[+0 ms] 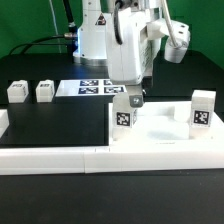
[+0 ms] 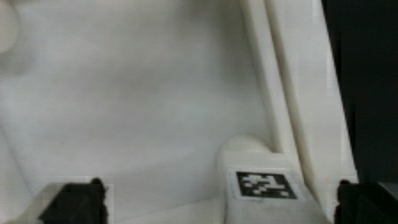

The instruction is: Assemble square table

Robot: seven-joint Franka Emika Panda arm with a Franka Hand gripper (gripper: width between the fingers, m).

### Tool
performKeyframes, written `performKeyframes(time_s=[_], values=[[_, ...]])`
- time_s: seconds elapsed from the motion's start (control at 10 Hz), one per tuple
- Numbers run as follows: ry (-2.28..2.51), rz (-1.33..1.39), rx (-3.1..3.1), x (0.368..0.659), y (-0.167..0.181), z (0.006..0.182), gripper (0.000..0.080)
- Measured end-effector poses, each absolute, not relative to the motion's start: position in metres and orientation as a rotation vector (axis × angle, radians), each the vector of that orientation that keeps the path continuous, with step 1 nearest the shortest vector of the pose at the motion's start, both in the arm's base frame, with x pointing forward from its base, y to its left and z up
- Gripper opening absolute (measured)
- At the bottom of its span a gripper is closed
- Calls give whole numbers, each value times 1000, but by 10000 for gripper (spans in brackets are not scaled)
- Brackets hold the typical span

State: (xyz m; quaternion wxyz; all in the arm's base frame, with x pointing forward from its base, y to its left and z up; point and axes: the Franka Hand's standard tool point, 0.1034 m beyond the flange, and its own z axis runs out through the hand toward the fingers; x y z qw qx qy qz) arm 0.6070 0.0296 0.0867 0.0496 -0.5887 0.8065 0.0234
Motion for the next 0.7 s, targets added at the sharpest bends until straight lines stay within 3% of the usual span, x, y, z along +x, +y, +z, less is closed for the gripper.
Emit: performKeyframes(time_s=[0.5,0.7], values=[[2454,71,-1797,607,30,86,649],[2199,41,-2058,610,30,99,649]])
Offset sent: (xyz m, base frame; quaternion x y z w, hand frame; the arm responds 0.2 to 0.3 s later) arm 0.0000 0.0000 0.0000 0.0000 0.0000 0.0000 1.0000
